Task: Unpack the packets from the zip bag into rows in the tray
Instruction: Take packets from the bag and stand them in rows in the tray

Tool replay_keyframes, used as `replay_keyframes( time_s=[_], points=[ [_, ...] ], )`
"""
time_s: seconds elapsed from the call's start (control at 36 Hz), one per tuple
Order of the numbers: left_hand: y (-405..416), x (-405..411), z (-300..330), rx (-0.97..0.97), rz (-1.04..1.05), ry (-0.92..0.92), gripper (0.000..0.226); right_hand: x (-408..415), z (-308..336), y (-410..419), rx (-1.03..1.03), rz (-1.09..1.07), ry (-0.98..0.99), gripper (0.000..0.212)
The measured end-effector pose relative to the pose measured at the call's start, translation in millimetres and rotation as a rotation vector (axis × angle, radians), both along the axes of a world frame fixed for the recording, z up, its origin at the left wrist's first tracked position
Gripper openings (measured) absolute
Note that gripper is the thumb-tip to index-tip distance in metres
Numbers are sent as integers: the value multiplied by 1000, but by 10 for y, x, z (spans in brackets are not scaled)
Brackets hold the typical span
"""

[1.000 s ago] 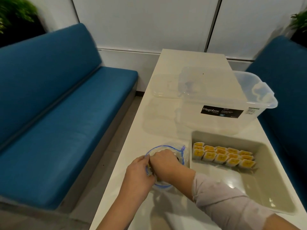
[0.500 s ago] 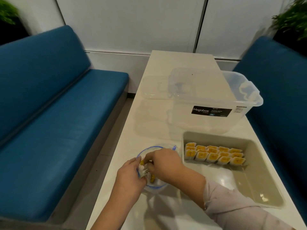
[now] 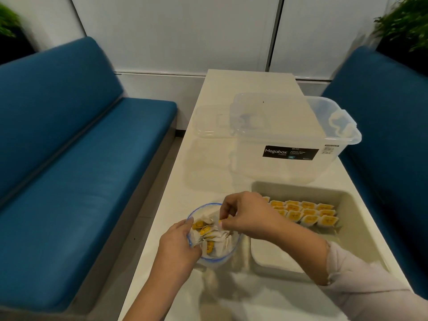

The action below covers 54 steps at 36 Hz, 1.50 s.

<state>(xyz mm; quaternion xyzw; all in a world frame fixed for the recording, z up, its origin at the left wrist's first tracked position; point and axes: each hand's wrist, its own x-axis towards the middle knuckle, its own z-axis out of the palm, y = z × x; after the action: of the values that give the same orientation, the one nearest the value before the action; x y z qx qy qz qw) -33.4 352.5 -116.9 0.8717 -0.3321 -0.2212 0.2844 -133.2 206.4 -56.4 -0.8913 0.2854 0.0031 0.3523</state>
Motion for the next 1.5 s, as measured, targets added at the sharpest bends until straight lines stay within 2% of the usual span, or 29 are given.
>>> replay_keyframes(
  time_s=[0.19, 0.36, 0.58, 0.81, 0.94, 1.25, 1.5],
  points=[
    [2, -16, -11, 0, 18, 8, 66, -304, 237, -305, 11, -28, 9, 27],
    [9, -25, -19, 6, 29, -8, 66, -531, 336, -543, -165, -4, 113, 15],
    [-5, -36, -12, 13, 36, -14, 65, -637, 67, -693, -284, 33, 267, 25],
    [-9, -53, -2, 24, 32, -30, 65, -605, -247, -698, -215, -32, 245, 39],
    [-4, -61, 9, 22, 28, -32, 63, -623, -405, -643, -255, -44, 212, 47],
    [-8, -63, -8, 23, 30, -19, 65, -516, -584, -696, -275, -136, 180, 44],
    [-7, -51, -22, 25, 27, -12, 65, -469, -660, -693, -495, -80, 231, 34]
  ],
)
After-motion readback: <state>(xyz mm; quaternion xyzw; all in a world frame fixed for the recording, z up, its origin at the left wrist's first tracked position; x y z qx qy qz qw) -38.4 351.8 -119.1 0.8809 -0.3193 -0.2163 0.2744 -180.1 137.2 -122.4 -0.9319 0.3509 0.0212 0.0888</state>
